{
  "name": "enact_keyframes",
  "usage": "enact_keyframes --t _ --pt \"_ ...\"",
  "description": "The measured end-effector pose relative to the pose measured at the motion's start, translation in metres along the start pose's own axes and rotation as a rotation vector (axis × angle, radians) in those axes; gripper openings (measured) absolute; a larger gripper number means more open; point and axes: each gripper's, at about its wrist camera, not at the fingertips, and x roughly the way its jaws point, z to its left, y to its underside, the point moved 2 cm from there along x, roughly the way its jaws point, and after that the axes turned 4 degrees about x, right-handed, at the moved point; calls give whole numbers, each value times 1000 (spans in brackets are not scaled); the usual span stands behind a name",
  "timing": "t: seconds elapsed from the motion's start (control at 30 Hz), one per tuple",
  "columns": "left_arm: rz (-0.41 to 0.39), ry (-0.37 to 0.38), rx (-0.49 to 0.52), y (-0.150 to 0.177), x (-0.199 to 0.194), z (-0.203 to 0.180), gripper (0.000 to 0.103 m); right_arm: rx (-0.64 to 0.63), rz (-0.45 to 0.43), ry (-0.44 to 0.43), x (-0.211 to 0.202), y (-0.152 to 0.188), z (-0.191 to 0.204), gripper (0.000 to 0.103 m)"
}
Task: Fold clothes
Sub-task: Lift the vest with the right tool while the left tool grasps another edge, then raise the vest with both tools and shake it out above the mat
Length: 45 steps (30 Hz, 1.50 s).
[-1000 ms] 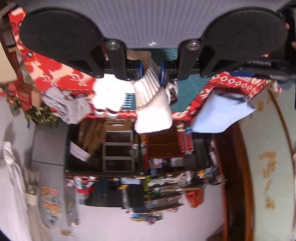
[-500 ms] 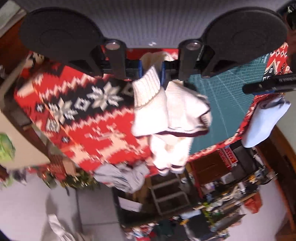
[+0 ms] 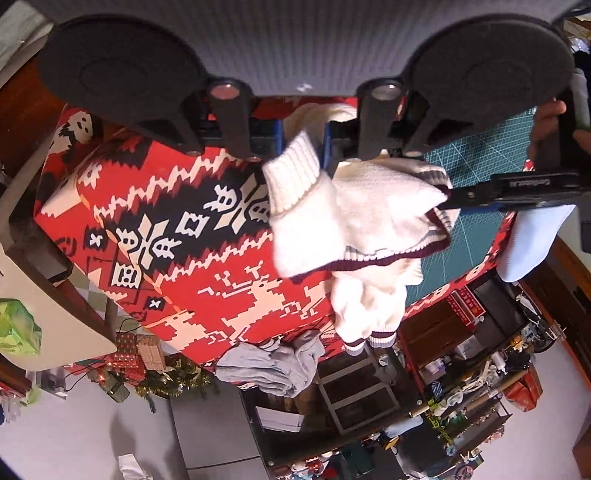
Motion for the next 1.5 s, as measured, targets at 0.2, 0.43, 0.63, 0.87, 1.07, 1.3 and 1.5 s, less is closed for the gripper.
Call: enact_keyframes --t 0.2,0.43,0.63,0.87,1.07,1.3,1.5 --pt "-23 -81 47 4 -7 -17 10 -47 -21 15 -6 -3 14 21" --pt "-260 -214 54 -36 -86 -22 9 -217 -179 4 -35 -49 55 19" --pt "-478 -261 35 -97 -177 -29 8 -363 -390 -68 -80 -122 119 18" --pt "-719 -365 67 -161 -296 -51 8 -478 -622 -166 -161 -196 205 17" --pt "-860 -462 111 -200 -391 -75 8 -555 -782 -238 -236 -235 265 15" --pt "-918 -510 117 -211 -449 -90 8 -549 -834 -327 -287 -250 297 15" --pt "-845 -513 78 -193 -424 -67 8 -501 -708 -375 -256 -243 288 15"
